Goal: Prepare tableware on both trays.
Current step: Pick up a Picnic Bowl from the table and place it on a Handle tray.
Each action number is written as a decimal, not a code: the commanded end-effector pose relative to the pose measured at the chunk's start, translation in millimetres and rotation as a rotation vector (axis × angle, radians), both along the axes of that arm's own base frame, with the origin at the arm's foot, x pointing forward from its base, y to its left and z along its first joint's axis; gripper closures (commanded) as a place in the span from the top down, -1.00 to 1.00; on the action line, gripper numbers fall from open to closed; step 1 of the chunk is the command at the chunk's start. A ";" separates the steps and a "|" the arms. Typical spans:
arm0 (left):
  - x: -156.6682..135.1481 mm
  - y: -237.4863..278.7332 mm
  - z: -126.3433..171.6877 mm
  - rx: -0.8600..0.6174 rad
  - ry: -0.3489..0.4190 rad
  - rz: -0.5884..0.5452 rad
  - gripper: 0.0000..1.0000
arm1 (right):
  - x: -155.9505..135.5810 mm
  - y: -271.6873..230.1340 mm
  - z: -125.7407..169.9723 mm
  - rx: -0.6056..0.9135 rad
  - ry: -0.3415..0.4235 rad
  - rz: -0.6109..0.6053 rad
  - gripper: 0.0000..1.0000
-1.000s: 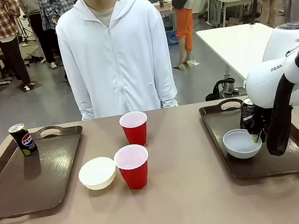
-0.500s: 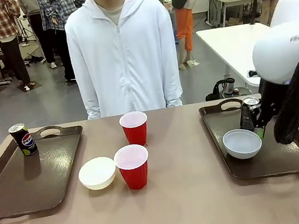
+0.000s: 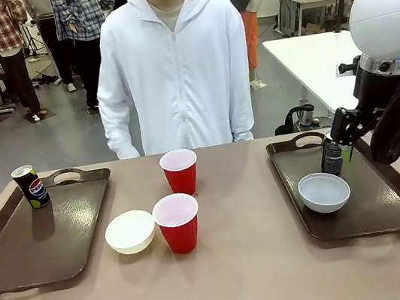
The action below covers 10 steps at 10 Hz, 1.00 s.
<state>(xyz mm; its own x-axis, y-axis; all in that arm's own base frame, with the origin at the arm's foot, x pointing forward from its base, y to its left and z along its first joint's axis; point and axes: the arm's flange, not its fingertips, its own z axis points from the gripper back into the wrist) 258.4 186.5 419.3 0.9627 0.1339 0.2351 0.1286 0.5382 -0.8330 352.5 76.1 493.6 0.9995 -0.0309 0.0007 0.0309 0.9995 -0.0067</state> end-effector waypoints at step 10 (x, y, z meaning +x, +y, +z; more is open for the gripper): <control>-4.2 -28.2 31.8 0.118 -0.031 0.005 1.00 | -1.1 -0.3 3.4 -0.001 -0.010 0.000 0.90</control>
